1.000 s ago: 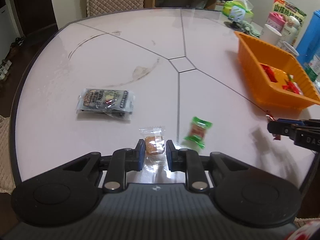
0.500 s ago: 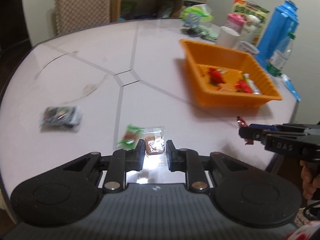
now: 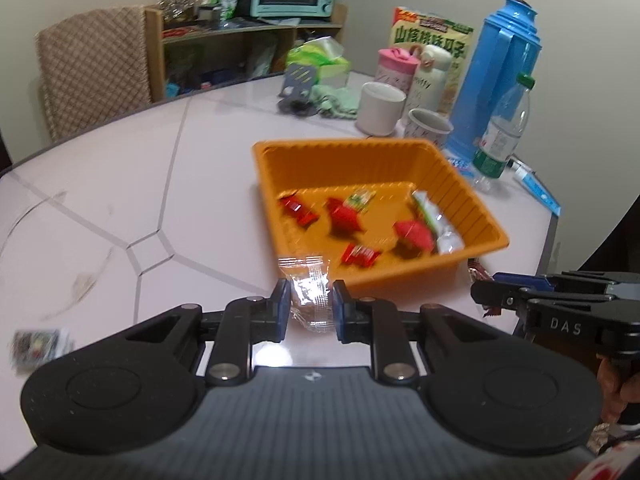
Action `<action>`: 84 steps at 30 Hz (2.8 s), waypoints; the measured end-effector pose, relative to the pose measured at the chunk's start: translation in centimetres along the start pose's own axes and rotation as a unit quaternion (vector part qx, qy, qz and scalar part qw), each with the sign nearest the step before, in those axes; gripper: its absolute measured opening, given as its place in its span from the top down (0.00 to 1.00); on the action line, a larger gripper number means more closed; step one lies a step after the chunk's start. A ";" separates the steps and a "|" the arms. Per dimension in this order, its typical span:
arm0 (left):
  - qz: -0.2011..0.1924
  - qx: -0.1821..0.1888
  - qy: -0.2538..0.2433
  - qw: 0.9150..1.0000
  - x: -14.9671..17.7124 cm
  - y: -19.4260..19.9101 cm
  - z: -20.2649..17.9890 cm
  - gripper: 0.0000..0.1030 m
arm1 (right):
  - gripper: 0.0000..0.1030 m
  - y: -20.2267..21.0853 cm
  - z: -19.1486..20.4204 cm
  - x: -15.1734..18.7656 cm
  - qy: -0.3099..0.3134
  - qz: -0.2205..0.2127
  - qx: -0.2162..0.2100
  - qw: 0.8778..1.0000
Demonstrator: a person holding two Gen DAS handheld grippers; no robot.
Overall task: Organize snacks
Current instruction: 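Carry the orange candy and dark red candy over the orange tray with both grippers, then open both grippers to drop the candies into the tray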
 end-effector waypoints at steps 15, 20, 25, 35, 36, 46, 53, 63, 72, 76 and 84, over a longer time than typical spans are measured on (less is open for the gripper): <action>0.012 -0.006 -0.026 1.000 -5.4 -4.6 -2.0 0.81 | 0.76 -1.8 -1.0 -5.0 -0.006 -0.017 -0.010 1.000; 0.026 -0.011 -0.022 0.999 -6.2 -6.4 -1.7 0.81 | 0.76 -2.9 -1.5 -6.0 -0.012 -0.014 -0.009 1.000; 0.035 -0.014 -0.025 0.999 -6.5 -7.6 -1.5 0.81 | 0.76 -3.7 -1.8 -6.5 -0.019 -0.011 -0.006 1.000; 0.045 -0.009 -0.024 0.999 -7.0 -8.8 -1.1 0.80 | 0.76 -4.3 -1.8 -7.0 -0.025 -0.010 -0.003 1.000; 0.046 -0.006 -0.025 0.999 -7.0 -8.8 -1.1 0.80 | 0.76 -4.3 -1.8 -7.0 -0.025 -0.010 -0.003 1.000; 0.043 -0.006 -0.027 0.999 -7.1 -8.5 -0.4 0.75 | 0.76 -4.6 -1.8 -7.4 -0.026 -0.009 -0.003 1.000; 0.042 -0.004 -0.022 0.999 -7.2 -8.2 0.0 0.73 | 0.76 -5.4 -1.2 -7.6 -0.024 -0.005 -0.004 1.000; 0.042 -0.003 -0.019 0.999 -7.2 -8.0 0.4 0.71 | 0.75 -6.7 -1.0 -7.8 -0.014 0.001 0.001 1.000; 0.043 -0.002 -0.017 0.999 -7.0 -7.8 0.5 0.65 | 0.64 -7.1 -1.2 -8.2 -0.020 -0.001 0.004 1.000; 0.042 -0.001 -0.016 0.999 -6.7 -7.5 0.5 0.63 | 0.60 -6.8 -1.3 -7.9 -0.026 0.001 0.003 1.000; 0.040 -0.002 -0.017 0.999 -5.6 -6.4 0.3 0.56 | 0.55 -5.6 -1.3 -7.1 -0.037 0.001 -0.003 0.999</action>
Point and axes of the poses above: each gripper's, at about its wrist camera, not at the fingertips, and y roughly against the way its jaws point, z to its left, x to its underside, the point moved 8 cm from there along -y, roughly the way its jaws point, and after that the axes turned 12 degrees about z, right-handed, at the moved point
